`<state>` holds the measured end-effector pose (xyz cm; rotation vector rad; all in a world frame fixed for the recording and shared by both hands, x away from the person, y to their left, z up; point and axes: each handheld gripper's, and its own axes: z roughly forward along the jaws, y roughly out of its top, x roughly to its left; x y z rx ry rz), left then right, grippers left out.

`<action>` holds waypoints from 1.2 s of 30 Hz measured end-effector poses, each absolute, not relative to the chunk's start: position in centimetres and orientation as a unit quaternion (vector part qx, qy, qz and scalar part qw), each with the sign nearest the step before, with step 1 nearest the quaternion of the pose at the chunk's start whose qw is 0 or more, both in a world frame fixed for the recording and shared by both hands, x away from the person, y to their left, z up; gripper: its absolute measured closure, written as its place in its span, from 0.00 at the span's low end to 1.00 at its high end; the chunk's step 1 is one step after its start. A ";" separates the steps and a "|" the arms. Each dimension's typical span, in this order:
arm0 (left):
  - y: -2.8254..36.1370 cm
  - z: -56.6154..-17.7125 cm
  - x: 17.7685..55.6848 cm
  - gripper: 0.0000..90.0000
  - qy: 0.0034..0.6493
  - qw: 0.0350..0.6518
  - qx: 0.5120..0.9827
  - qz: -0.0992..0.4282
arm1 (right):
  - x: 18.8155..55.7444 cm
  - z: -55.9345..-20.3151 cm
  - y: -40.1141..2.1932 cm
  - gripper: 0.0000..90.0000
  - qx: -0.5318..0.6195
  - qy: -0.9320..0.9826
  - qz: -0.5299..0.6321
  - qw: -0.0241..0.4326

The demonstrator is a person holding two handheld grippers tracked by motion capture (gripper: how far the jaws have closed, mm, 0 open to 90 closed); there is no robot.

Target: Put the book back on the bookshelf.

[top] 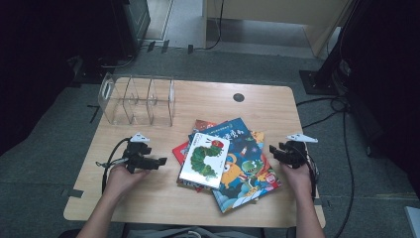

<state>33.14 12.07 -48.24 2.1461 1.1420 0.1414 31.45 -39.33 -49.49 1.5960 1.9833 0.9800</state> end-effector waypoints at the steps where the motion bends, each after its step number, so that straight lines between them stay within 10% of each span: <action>1: 12.0 -48.1 33.2 0.21 0.437 0.346 0.829 0.053 | 31.3 -49.3 -39.1 0.62 0.568 0.713 0.357 0.204; 36: 6.4 -47.4 35.0 0.23 0.384 0.344 0.856 -0.032 | 28.7 -48.8 -31.7 0.96 0.479 0.767 0.403 0.144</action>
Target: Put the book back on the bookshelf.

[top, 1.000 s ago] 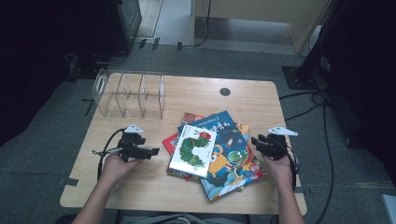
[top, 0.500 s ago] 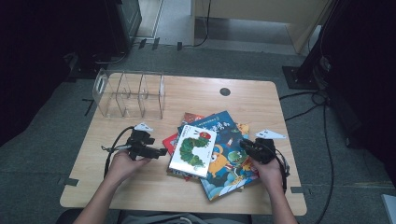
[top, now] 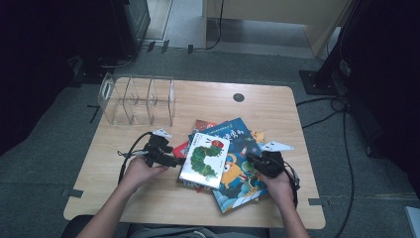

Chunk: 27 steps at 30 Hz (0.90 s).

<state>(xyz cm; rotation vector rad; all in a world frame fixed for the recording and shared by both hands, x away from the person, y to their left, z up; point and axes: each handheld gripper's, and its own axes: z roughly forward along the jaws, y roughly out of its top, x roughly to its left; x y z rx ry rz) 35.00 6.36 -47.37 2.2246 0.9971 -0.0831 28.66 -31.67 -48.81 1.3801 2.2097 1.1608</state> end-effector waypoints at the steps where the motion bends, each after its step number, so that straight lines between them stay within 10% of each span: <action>1: 6.3 -47.4 35.3 0.23 0.384 0.346 0.855 -0.041 | 28.6 -48.8 -31.5 0.96 0.478 0.767 0.404 0.141; 27: 3.9 -48.1 35.6 0.27 0.374 0.341 0.860 -0.073 | 28.7 -49.2 -26.4 0.96 0.412 0.808 0.408 0.104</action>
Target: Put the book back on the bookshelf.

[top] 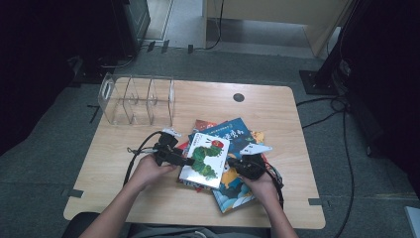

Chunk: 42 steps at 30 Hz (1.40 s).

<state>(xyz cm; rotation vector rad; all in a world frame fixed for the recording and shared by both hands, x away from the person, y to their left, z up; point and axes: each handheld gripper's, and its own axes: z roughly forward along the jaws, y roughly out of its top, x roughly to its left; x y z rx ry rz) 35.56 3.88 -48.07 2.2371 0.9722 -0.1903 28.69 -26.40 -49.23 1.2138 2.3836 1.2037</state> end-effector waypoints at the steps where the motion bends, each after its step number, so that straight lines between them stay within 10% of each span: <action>1: 3.8 -48.1 35.6 0.27 0.374 0.340 0.860 -0.075 | 28.7 -49.2 -26.2 0.96 0.409 0.810 0.407 0.104; 24: 4.2 -48.5 35.9 0.27 0.401 0.330 0.847 -0.111 | 29.5 -49.4 -23.8 1.00 0.378 0.822 0.418 0.078; 42: 5.6 -44.2 36.9 0.65 0.422 0.334 0.820 -0.195 | 29.5 -49.5 -21.8 0.98 0.353 0.830 0.428 0.063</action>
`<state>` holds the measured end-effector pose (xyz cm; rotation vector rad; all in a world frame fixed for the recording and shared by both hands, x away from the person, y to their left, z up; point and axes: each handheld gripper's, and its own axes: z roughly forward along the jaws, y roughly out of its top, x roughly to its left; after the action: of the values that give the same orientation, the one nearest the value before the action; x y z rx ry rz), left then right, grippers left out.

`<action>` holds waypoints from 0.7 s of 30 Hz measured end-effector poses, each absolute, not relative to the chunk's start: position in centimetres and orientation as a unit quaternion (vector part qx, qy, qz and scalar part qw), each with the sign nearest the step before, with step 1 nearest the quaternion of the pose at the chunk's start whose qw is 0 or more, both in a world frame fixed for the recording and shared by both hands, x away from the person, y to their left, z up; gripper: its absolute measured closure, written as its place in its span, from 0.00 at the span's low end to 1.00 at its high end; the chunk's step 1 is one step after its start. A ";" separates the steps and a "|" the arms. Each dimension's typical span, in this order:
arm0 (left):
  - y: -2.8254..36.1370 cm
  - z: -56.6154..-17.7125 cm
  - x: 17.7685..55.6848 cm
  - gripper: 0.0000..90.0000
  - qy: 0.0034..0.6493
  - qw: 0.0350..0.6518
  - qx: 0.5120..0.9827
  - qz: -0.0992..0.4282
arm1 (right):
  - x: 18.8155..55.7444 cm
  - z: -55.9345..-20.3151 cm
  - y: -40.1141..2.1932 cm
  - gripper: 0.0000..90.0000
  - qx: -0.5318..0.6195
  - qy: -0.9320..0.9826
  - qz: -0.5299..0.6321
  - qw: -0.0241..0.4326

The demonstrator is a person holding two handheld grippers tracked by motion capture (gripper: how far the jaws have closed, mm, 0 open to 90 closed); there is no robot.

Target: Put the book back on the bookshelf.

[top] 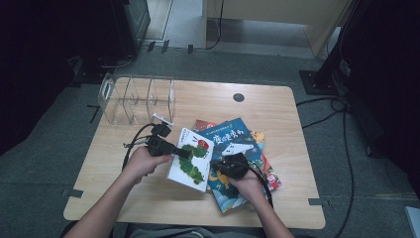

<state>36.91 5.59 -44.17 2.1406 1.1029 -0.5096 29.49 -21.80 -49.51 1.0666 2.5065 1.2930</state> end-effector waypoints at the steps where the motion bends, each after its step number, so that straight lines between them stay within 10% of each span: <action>1: 4.9 -43.0 36.5 0.66 0.408 0.328 0.833 -0.179 | 29.5 -49.5 -21.4 0.97 0.348 0.831 0.429 0.062; 21: 3.0 -37.1 38.1 0.88 0.337 0.219 0.910 -0.103 | 29.7 -49.0 -20.4 0.71 0.327 0.833 0.438 0.087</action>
<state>38.10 3.00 -37.08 2.5178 0.9327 -0.2864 29.72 -20.36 -48.98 0.9735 2.4817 1.3043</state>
